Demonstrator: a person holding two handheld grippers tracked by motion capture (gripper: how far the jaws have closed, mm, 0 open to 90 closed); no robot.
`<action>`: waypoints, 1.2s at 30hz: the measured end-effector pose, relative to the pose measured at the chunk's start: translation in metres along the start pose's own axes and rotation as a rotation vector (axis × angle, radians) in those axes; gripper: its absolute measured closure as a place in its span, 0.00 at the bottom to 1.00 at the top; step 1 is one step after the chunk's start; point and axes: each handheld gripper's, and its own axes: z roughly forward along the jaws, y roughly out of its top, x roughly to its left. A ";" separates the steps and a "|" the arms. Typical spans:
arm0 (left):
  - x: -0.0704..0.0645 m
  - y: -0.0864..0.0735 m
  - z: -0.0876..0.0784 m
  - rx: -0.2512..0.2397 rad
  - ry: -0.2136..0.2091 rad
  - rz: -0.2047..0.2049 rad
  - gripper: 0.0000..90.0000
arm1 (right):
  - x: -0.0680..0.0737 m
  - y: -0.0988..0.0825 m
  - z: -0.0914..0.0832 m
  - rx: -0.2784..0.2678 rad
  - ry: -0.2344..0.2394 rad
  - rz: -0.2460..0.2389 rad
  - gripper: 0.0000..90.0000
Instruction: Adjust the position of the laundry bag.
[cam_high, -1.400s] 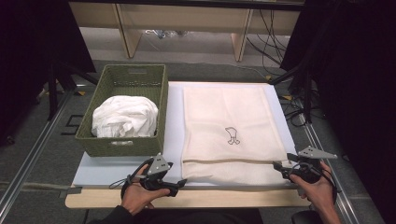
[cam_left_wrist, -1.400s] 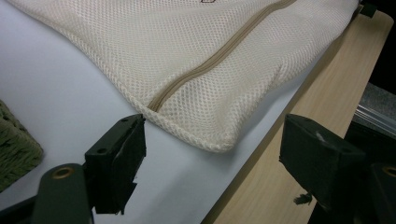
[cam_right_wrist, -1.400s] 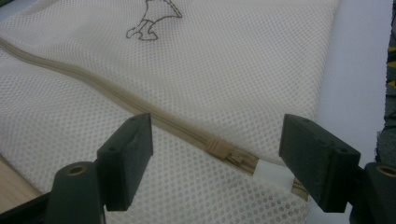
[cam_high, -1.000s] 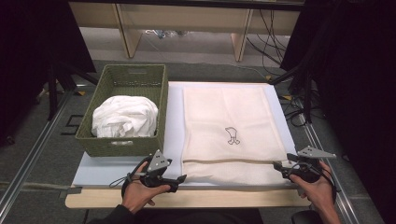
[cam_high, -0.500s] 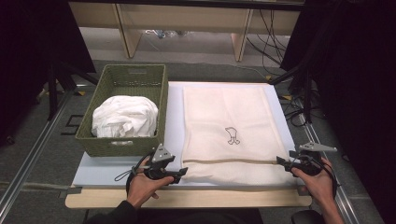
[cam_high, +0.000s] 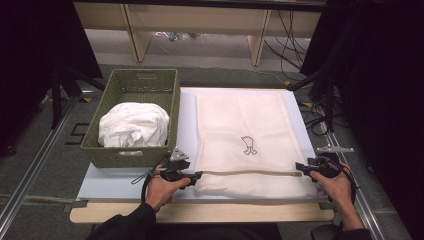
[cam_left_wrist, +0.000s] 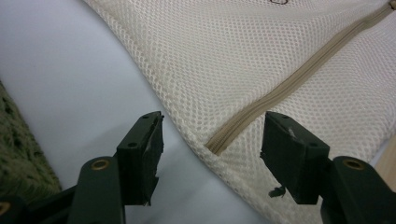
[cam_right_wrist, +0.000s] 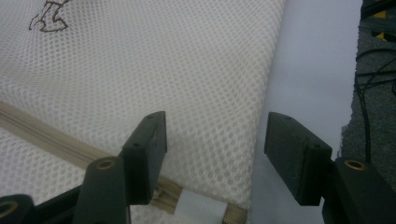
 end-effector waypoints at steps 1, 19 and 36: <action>0.000 0.001 0.002 0.000 0.011 0.011 0.42 | 0.002 0.000 0.003 -0.026 -0.006 0.017 0.45; 0.011 0.017 0.037 0.025 0.072 0.001 0.73 | 0.000 0.008 0.014 0.023 -0.006 0.053 0.48; 0.014 0.021 0.035 0.011 0.051 0.041 0.97 | 0.001 0.015 0.020 -0.010 -0.007 -0.119 0.95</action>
